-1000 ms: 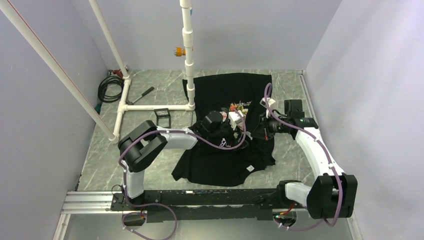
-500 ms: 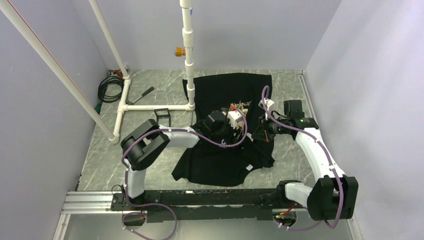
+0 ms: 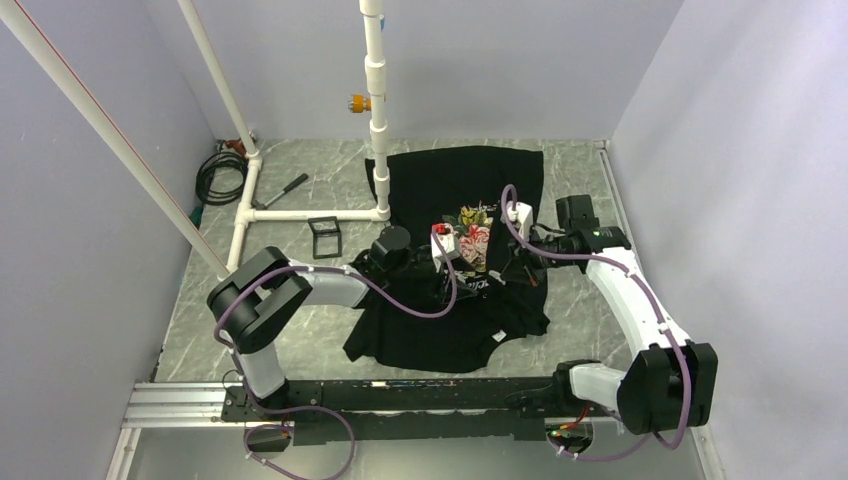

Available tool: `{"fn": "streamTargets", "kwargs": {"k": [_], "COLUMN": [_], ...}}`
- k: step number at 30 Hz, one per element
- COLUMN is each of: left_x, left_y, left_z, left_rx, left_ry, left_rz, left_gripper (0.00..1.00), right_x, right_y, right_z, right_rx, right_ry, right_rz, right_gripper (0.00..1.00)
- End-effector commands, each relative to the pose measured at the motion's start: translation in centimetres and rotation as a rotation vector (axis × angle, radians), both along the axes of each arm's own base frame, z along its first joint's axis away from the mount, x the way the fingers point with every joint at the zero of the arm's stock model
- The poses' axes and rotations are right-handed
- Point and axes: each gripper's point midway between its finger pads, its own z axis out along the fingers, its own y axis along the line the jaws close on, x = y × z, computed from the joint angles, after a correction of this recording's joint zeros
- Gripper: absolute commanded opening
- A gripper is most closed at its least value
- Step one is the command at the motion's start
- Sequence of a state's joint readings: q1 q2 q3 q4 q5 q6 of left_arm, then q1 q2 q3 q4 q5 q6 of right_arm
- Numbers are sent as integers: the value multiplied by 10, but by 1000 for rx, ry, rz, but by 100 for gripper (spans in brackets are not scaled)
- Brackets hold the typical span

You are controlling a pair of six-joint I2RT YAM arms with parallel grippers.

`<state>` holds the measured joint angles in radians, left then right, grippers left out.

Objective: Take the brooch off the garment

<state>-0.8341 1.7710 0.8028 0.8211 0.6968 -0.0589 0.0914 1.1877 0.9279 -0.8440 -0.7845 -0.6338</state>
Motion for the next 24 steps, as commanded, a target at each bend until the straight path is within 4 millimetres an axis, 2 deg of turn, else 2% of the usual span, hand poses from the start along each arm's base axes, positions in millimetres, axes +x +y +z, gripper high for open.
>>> {"fn": "streamTargets", "kwargs": {"k": [1, 7, 12, 20, 22, 24], "left_x": [3, 1, -9, -22, -22, -23], "left_y": [-9, -6, -3, -7, -8, -10], "left_z": [46, 39, 36, 26, 25, 25], "left_rx": [-90, -65, -76, -46, -41, -37], "left_ry": [-217, -305, -367, -376, -369, -355], "left_rz": [-64, -84, -122, -179, -182, -191], "left_gripper": [63, 61, 53, 32, 25, 14], "right_x": [-7, -15, -19, -19, -19, -18], "right_y": [16, 36, 48, 57, 57, 57], "right_z": [11, 6, 3, 8, 8, 11], "right_rx": [-22, -61, -74, -80, -80, -74], "right_ry": [-105, -141, -142, -153, -150, -154], "right_rz": [158, 250, 295, 317, 317, 312], "right_gripper": [0, 0, 0, 0, 0, 0]}}
